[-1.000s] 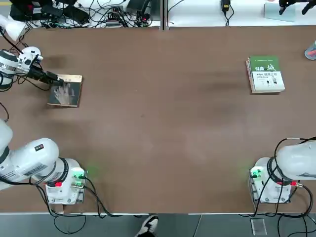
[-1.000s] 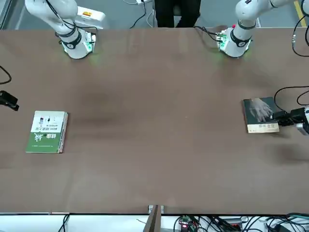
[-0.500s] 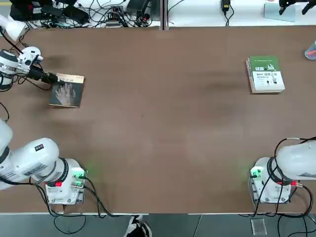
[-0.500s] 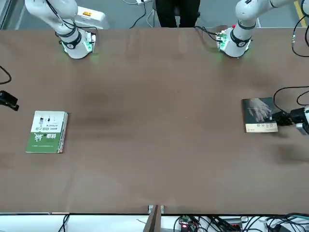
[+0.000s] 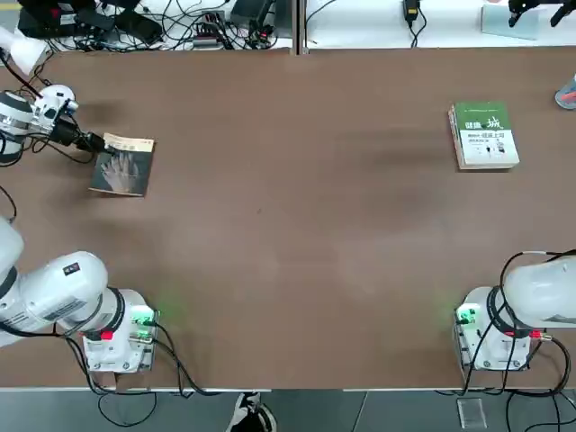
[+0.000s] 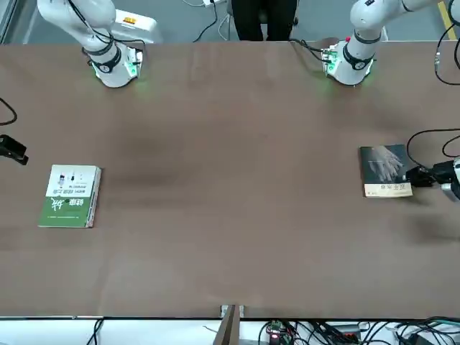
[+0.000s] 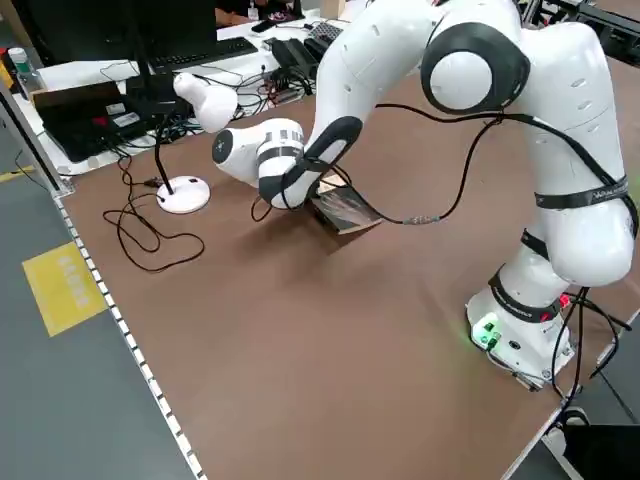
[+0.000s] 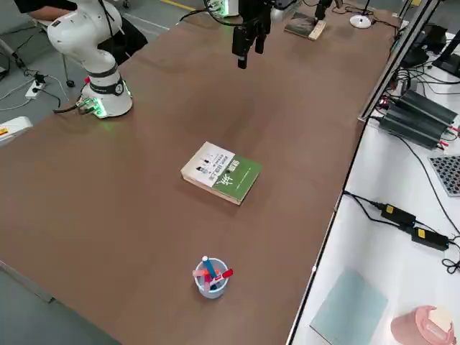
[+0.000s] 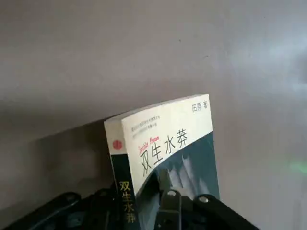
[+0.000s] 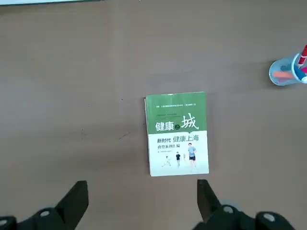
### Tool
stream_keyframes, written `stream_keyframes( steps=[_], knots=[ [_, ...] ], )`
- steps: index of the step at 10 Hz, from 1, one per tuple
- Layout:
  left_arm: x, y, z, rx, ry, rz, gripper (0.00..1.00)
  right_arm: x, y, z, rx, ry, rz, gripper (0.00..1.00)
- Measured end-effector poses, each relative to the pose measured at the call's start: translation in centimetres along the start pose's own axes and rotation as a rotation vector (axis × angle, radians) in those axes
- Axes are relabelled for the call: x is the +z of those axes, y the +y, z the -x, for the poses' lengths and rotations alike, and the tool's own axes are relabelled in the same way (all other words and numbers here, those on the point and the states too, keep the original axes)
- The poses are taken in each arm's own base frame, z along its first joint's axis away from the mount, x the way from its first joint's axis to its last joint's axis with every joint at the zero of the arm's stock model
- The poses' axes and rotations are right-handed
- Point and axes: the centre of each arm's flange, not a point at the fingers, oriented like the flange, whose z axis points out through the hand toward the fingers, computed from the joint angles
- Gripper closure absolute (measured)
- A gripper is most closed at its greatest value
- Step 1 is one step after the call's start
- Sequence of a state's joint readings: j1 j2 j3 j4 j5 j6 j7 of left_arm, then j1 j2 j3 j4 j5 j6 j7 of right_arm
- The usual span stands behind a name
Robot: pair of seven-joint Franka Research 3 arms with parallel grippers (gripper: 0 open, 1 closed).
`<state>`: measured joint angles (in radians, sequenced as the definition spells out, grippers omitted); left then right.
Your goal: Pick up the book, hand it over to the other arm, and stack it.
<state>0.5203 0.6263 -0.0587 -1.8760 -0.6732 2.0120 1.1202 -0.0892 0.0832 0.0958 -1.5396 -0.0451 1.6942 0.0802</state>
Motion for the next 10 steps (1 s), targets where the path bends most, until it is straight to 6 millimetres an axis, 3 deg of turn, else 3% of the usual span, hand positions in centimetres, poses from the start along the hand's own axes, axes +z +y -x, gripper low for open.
stream_keyframes(
  steps=[4,10],
  knots=[
    [-0.19,0.26,-0.27,0.005,-0.001,0.012,0.96,0.05,0.00,-0.03,0.000,0.000,0.000,0.00],
    [-0.72,0.38,-0.89,0.016,0.008,0.004,0.96,0.10,0.01,-0.06,0.000,0.000,0.000,0.00]
  ],
)
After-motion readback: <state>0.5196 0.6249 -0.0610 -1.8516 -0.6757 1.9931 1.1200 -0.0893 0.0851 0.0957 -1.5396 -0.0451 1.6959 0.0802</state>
